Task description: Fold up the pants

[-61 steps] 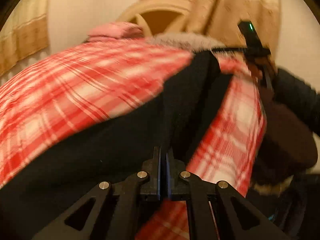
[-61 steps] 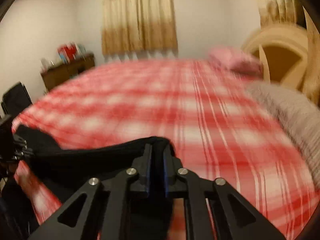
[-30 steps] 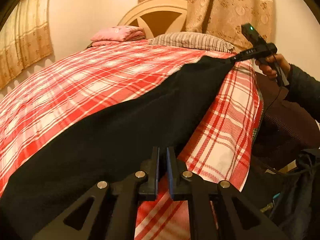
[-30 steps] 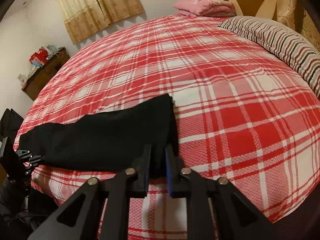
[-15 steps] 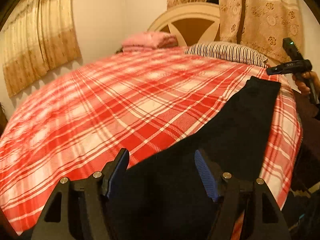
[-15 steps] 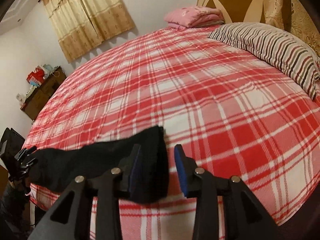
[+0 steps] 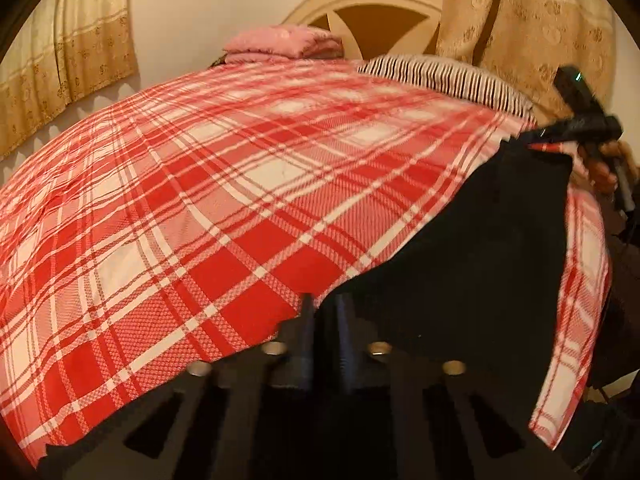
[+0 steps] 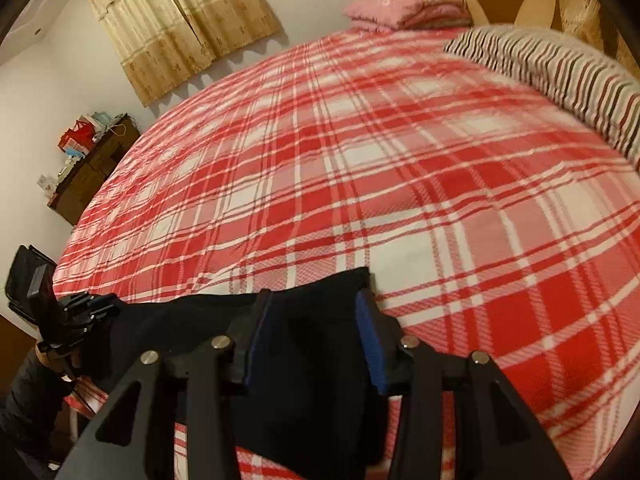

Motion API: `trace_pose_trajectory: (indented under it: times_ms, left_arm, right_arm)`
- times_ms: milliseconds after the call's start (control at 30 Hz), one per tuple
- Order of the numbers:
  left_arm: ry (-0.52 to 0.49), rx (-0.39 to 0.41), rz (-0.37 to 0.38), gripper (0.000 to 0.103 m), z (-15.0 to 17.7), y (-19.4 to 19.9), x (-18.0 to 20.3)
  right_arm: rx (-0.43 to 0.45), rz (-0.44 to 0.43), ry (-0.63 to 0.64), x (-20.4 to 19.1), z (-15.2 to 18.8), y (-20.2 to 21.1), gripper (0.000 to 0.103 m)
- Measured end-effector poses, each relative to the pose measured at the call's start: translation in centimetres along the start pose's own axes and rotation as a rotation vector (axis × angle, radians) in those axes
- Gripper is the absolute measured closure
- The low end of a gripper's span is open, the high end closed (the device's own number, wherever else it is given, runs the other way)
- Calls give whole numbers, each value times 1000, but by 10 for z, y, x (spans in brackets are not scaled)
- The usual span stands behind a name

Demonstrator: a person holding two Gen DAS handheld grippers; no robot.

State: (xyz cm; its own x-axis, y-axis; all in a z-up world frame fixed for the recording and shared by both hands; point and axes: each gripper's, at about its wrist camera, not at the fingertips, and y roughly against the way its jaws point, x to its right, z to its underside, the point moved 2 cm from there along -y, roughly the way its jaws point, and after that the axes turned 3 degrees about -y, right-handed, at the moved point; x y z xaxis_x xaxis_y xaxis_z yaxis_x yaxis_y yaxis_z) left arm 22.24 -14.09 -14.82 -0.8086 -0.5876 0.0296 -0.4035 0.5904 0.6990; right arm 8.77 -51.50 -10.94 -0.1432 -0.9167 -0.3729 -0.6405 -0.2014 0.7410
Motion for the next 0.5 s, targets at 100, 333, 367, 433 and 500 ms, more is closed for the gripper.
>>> trace_pose_trajectory:
  times_ms: [100, 333, 367, 433, 500]
  left_arm:
    - [7, 22, 14, 99, 2, 6, 0]
    - [67, 87, 28, 99, 2, 19, -7]
    - [85, 106, 33, 99, 1, 24, -9]
    - [106, 133, 39, 99, 0, 30, -13]
    - [110, 135, 44, 99, 0, 30, -14]
  right_arm:
    - [-35, 3, 19, -4, 1, -7, 90]
    - [26, 57, 77, -24, 1, 12, 97]
    - [45, 65, 79, -26, 0, 17, 98]
    - [78, 81, 78, -26, -5, 25, 98]
    - [108, 85, 65, -24, -9, 32, 98]
